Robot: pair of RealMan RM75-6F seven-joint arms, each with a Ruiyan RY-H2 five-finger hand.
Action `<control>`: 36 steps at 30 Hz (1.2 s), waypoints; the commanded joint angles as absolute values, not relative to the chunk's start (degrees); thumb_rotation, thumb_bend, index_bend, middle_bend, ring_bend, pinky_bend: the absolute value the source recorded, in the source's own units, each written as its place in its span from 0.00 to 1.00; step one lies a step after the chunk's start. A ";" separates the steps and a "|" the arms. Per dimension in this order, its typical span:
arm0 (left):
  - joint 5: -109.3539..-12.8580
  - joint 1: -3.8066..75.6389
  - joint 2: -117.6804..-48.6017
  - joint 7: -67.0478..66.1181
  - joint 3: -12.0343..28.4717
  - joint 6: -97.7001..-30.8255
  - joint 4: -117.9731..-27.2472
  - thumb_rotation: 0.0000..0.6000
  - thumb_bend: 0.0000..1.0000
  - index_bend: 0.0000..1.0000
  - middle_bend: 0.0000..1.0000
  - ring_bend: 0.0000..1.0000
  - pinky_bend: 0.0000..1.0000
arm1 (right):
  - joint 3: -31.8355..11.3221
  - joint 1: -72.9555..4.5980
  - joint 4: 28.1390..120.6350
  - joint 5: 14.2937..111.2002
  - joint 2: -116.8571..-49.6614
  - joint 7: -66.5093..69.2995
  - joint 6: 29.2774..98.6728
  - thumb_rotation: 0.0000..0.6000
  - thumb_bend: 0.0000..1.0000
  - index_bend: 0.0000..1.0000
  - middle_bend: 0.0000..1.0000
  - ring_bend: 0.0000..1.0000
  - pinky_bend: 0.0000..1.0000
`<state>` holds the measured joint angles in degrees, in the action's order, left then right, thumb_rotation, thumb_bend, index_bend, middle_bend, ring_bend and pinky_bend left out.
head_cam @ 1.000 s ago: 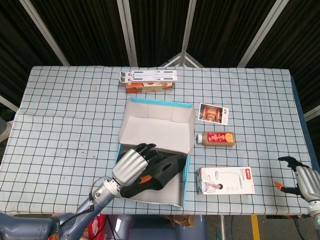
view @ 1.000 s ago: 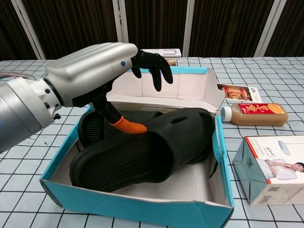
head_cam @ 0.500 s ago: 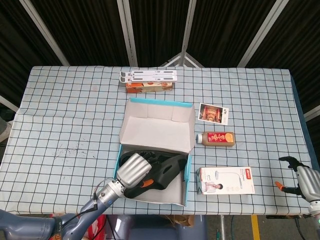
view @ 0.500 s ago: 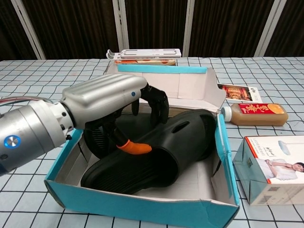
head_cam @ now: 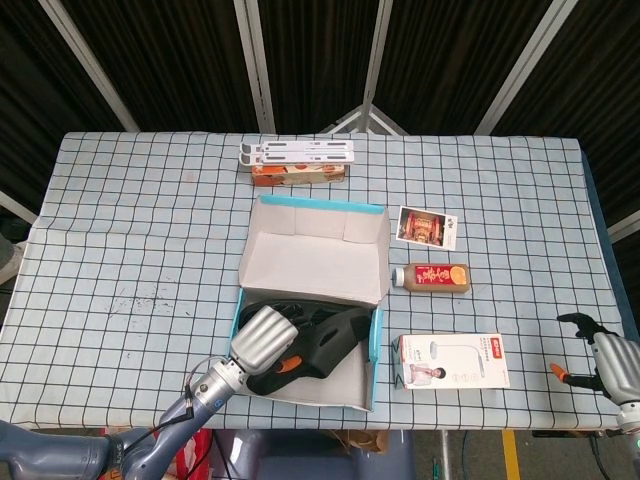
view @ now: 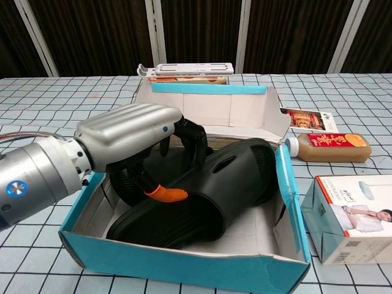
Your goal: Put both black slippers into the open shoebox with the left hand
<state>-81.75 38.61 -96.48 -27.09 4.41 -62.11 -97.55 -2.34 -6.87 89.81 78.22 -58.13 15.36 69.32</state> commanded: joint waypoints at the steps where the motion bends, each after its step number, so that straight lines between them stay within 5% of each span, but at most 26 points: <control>1: -80.68 38.54 -96.55 -27.06 4.21 -61.34 -97.16 1.00 0.29 0.44 0.50 0.31 0.45 | -2.38 -6.87 89.75 78.19 -58.15 15.35 69.36 1.00 0.23 0.28 0.25 0.34 0.37; 21: -86.28 39.81 -93.20 -29.46 7.53 -65.17 -104.31 1.00 0.26 0.36 0.44 0.31 0.40 | -2.32 -6.91 90.01 78.27 -58.15 15.03 69.39 1.00 0.23 0.28 0.25 0.34 0.36; 36: -81.67 44.42 -102.88 -31.47 11.70 -62.19 -97.45 1.00 0.26 0.33 0.42 0.31 0.40 | -2.43 -6.90 89.72 77.66 -58.09 15.20 69.03 1.00 0.23 0.28 0.25 0.34 0.37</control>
<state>-82.39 43.64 -101.87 -31.08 11.16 -62.86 -98.42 -2.42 -6.92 89.74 77.65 -58.09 15.18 69.02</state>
